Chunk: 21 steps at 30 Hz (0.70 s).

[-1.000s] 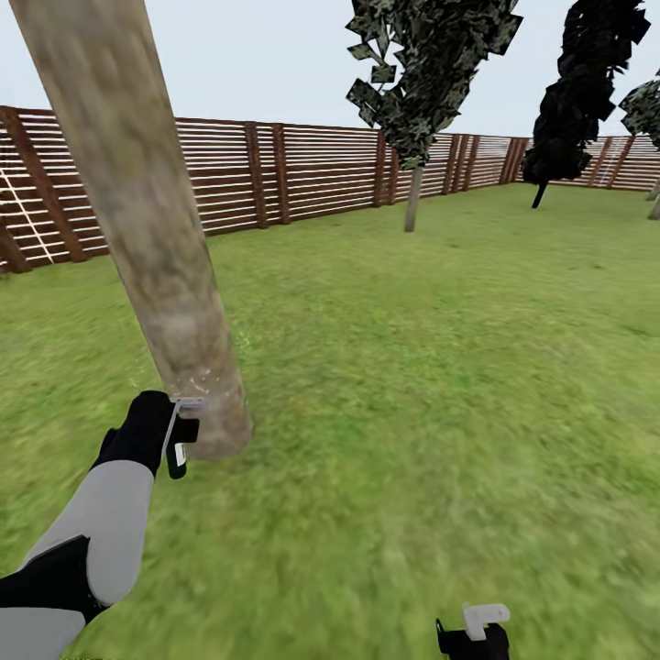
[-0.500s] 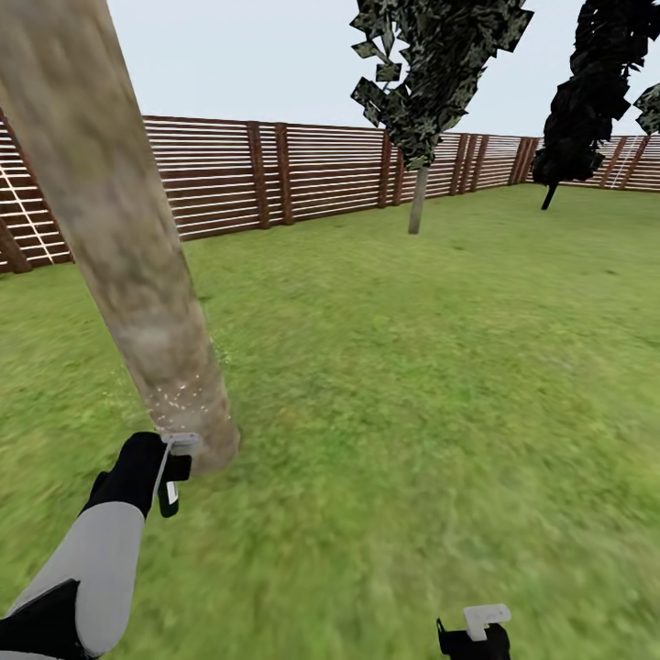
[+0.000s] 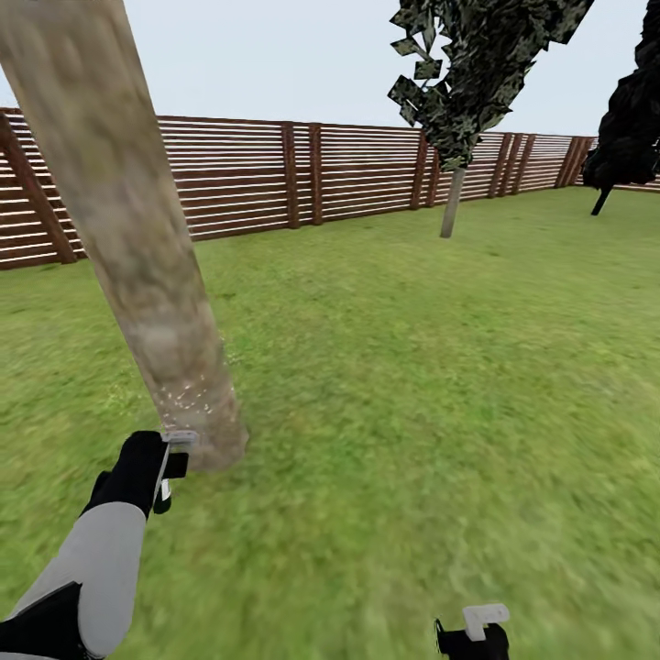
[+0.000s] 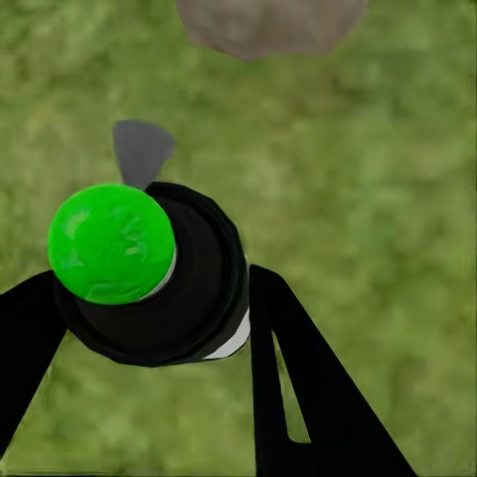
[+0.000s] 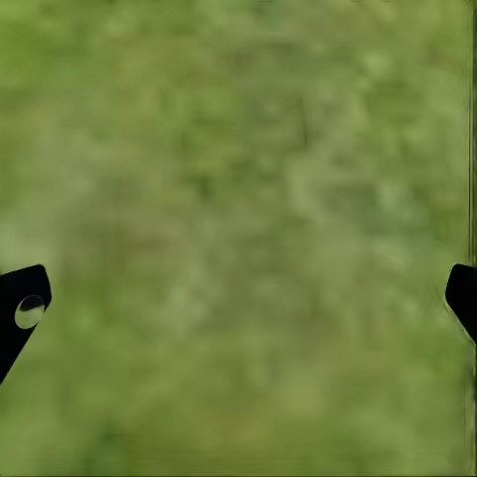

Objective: In the garden, pick up the pesticide atomizer on the floor and spray pesticide onto both trees until each tree trunk is fully covered.

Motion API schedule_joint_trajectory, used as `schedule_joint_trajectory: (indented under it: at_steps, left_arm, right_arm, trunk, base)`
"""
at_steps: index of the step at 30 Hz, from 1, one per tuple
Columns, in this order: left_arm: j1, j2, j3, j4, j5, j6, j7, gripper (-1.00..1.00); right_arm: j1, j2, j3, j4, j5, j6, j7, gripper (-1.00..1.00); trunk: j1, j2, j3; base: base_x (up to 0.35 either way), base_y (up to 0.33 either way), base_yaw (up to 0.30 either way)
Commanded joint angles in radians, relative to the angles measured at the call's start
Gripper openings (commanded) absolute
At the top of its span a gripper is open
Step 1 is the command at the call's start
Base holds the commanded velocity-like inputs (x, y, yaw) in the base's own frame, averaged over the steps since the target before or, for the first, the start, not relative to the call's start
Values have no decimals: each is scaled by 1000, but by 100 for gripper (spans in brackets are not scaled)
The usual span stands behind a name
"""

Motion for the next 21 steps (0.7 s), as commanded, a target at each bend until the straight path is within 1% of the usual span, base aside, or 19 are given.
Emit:
schedule_joint_trajectory:
  at_steps: [1, 7, 11, 17, 21]
  left_arm:
    - [-4, -5, 4, -2, -6, 6, 14, -100]
    - [-5, -6, 6, -2, -4, 8, 14, -100]
    - [-5, -5, 7, -2, -6, 8, 14, -100]
    - [-5, 1, 10, -2, -4, 8, 12, -100]
    - [-4, -3, 10, -2, -4, 8, 12, -100]
  right_arm:
    - [0, 0, 8, 0, 1, -1, -7, 100]
    - [0, 0, 8, 1, 1, -1, -7, 100]
    - [0, 0, 8, 1, 1, -1, -7, 100]
    - [0, 0, 8, 1, 1, -1, -7, 100]
    - [0, 0, 8, 1, 1, -1, -7, 100]
  trunk:
    - [0, 0, -1]
    - [0, 0, -1]
    - [0, 0, -1]
    - [0, 0, -1]
    - [0, 0, -1]
  base:
    - [141, -272, 3]
    - [116, -272, 0]
    - [23, -273, 23]
    - [11, -274, 261]
    - [119, -273, 277]
